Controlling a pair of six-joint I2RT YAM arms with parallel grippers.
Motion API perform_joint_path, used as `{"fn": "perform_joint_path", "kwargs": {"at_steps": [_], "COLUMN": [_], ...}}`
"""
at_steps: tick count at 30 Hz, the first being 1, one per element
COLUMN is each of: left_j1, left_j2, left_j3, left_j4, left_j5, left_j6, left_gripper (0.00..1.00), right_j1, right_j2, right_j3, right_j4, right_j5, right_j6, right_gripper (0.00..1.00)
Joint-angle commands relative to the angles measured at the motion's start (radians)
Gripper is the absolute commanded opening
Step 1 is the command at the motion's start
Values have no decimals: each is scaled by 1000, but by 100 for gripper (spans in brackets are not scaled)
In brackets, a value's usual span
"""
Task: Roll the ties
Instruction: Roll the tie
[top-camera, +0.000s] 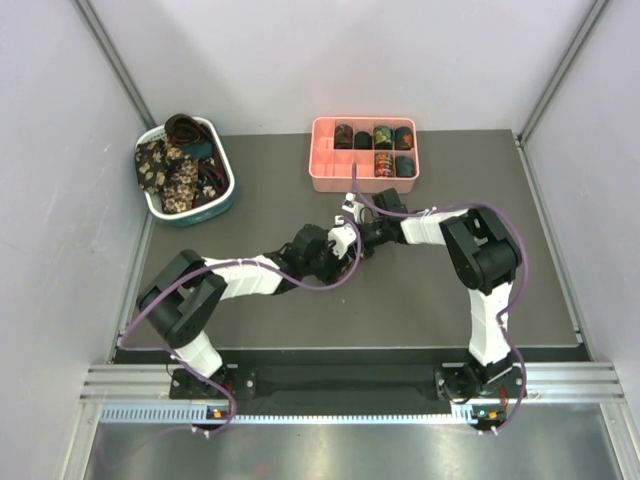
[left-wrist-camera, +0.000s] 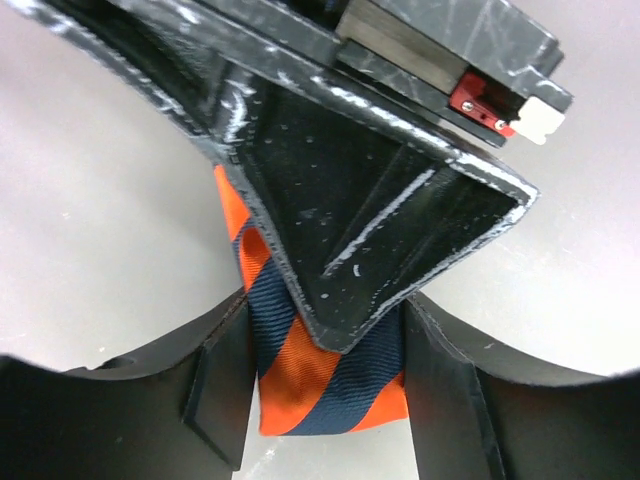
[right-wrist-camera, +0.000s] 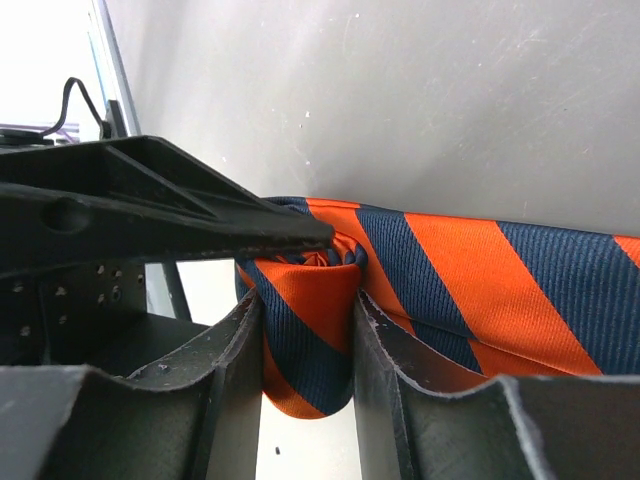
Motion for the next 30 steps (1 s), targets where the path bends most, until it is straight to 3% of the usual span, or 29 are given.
{"fn": "perform_joint_path", "kwargs": {"at_steps": [1,8,13,19,24,30], "left_j1": [12,12,10,10,12,12], "left_j2": [18,56,79,93,108,131], "left_j3": [26,40,79,106,115,153], "left_j4": [29,15,-72,-189,-253,-321], "left_j5": [64,101,28,93,121,120], "left_j6": [21,41,36,32,10,-23], "left_gripper": [59,56,42,37,35,33], "right_j1": [16,15,15,15,10,-31], "right_j2": [53,53,41,29,-13,-88], "right_j3": [1,4,-7,-29,-32,-38], "right_j4": [-36,-37,-19,55,70,41], "right_j5": [73,68,73,50,72,115], "right_j6": [-55,-57,-43,15,35,44], "right_gripper": [21,22,34,39,51,53]}}
